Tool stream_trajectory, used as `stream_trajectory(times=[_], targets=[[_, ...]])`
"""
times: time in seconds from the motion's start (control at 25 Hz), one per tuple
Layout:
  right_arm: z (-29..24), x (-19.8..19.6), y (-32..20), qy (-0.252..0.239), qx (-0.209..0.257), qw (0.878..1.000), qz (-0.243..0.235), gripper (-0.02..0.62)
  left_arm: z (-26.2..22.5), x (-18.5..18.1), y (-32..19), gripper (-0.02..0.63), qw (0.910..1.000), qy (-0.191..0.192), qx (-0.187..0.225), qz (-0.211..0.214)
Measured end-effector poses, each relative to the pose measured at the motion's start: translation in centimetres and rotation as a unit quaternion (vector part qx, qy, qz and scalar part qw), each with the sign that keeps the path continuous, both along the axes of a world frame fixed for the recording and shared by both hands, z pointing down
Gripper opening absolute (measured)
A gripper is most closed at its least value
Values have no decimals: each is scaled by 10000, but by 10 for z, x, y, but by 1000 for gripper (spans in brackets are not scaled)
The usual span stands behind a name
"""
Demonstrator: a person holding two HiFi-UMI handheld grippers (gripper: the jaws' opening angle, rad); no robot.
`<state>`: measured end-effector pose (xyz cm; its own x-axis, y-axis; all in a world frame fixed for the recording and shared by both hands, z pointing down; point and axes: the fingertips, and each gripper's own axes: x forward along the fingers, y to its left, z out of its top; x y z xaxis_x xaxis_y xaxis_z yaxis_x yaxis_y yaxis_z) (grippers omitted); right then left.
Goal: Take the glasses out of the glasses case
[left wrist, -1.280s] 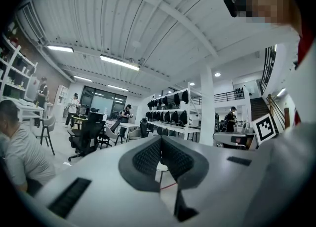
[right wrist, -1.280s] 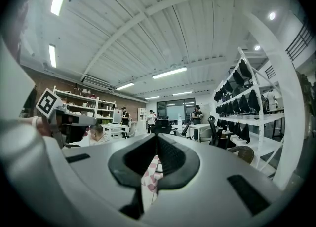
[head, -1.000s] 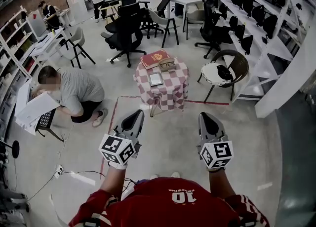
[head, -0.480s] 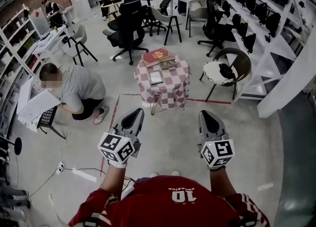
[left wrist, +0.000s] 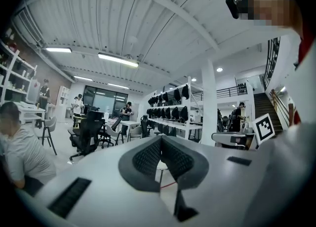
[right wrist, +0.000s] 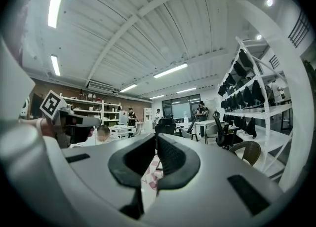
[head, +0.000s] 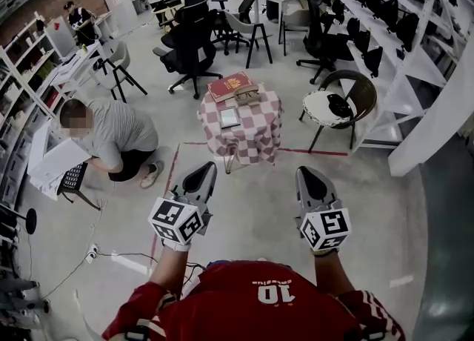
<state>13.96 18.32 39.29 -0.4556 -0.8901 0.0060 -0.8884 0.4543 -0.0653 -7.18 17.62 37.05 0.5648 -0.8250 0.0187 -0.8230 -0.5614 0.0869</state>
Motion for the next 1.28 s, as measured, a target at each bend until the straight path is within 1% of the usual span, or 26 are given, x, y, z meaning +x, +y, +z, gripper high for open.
stream_trajectory(times=[0.16,0.32,0.64,0.84,1.0,1.28], targets=[[11,15,-3,-4,-69,10000,-10,23,8,17,-2,8,9999,-102,-24,31],[19,24,-7,-71,-125,9999,-18,23,16,26,-7,9,9998,-192,-71,53],[30,34,-31,-167,-321,9993,-7,23,23,40,-36,8,9996,-259,-90,99],[27,30,-67,-28,-230,9997,-22,23,26,37,-74,9,9999,-124,-40,85],[29,23,-109,91,-240,9996,-78,23,31,26,-113,8,10000,-12,-25,7],[20,1,-194,156,-271,9993,-219,23,31,7,-201,9,9999,-57,-112,-43]])
